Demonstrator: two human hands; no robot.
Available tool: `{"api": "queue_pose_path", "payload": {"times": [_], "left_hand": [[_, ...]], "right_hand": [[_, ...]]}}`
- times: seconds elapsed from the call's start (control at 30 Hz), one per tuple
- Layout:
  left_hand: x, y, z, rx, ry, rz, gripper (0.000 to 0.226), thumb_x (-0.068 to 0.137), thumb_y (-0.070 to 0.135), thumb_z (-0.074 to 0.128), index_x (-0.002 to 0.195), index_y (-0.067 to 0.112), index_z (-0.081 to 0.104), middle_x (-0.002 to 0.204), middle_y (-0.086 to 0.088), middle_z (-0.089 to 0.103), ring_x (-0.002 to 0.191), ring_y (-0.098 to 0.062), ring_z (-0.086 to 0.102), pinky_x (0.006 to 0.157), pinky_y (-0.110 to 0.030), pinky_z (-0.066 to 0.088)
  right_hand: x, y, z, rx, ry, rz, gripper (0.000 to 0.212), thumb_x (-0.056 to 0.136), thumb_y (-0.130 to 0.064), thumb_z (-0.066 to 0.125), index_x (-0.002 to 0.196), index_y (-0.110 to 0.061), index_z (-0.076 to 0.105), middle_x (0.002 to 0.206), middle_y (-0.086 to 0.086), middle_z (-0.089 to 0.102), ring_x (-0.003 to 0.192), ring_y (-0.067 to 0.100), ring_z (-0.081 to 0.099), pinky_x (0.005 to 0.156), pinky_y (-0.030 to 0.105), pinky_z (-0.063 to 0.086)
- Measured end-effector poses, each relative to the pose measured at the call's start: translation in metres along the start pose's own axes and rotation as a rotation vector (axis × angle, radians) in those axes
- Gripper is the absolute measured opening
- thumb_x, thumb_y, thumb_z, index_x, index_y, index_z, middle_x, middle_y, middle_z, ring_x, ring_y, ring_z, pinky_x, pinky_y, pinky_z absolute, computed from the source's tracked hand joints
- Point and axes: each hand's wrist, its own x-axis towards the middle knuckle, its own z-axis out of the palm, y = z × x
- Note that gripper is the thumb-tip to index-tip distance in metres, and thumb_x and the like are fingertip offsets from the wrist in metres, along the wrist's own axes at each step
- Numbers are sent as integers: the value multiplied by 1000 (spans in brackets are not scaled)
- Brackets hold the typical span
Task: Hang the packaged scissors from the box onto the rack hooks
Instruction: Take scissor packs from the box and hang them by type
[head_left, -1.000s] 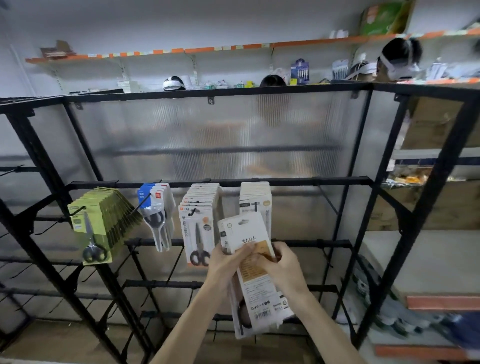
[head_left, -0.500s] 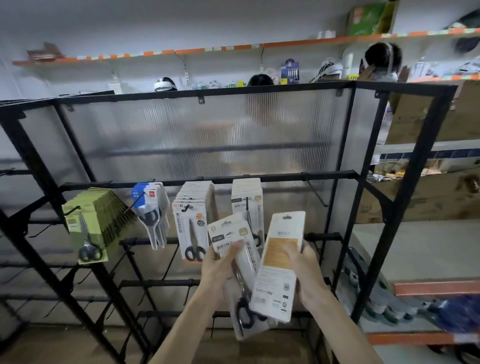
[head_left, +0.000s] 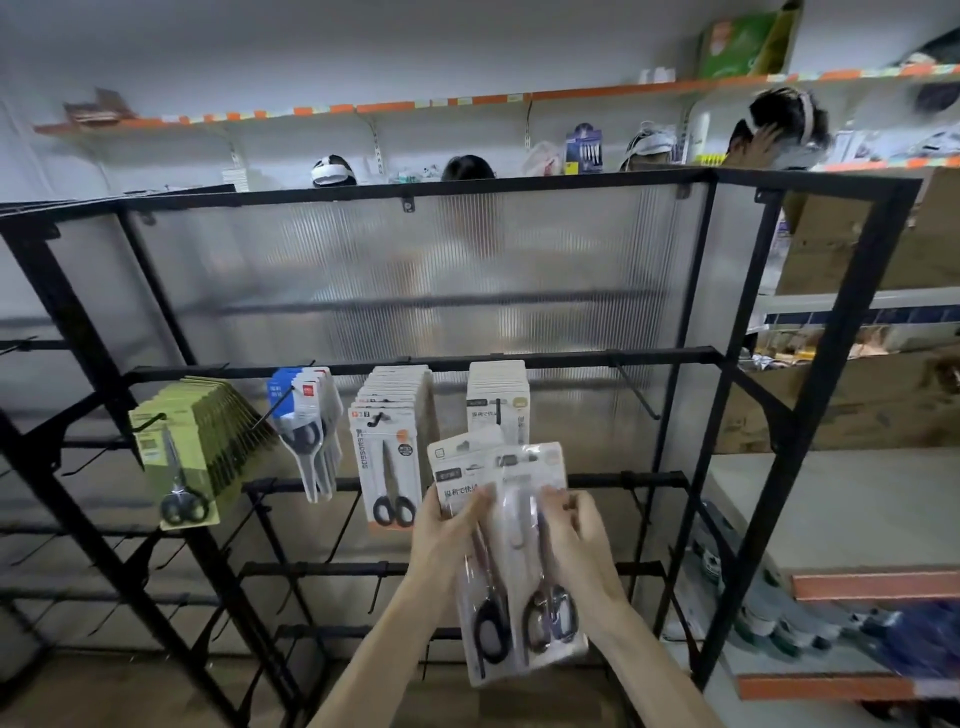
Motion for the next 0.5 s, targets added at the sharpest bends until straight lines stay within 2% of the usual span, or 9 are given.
{"api": "queue_pose_path", "payload": {"times": [0.07,0.13,0.2,0.27,0.33,0.43,0.5], "left_hand": [[2,3,-11,-7,41,17,53,75,44,83,120,23,63,108,4,74,97,-12,69,79,-39,56],[7,5,-23,0,82,47,55,78,42,80,124,21,60,110,5,72,98,-7,65,83,-40,53],[12,9,-31,32,100,64,55,82,38,79,129,18,57,115,5,71,107,-10,64,96,-42,48],[19,11,-37,43,118,89,55,87,33,78,134,17,54,121,3,69,117,-18,62,98,-38,42],[24,14,-41,39,130,95,62,88,33,78,140,16,50,125,1,66,121,-20,60,99,-37,42],[28,16,-47,66,139,124,50,89,31,77,130,18,52,119,7,66,117,-14,61,99,-35,43],[30,14,-51,82,147,135,56,87,33,78,135,16,54,125,3,67,117,-17,64,101,-36,47]], "right_hand": [[5,-5,-3,54,63,-51,42,91,-43,67,117,-21,43,114,5,58,101,16,61,82,29,53],[12,-12,-5,74,73,-101,43,94,-18,67,125,-19,36,111,2,60,100,11,61,74,23,49],[23,-19,-3,12,72,-144,37,95,-15,66,123,-21,43,109,-5,63,101,5,61,73,20,46],[33,-25,2,-78,81,-166,20,96,-18,65,112,-22,54,106,-12,64,100,2,60,70,16,43],[43,-29,9,-109,90,-169,11,96,-18,63,105,-21,58,102,-11,65,95,2,61,67,16,43],[55,-33,16,-136,103,-164,9,96,-17,62,102,-21,57,99,-10,66,92,6,64,66,18,45],[61,-32,19,-145,110,-146,11,95,-16,62,102,-21,56,98,-10,65,92,8,64,66,20,46]]}}
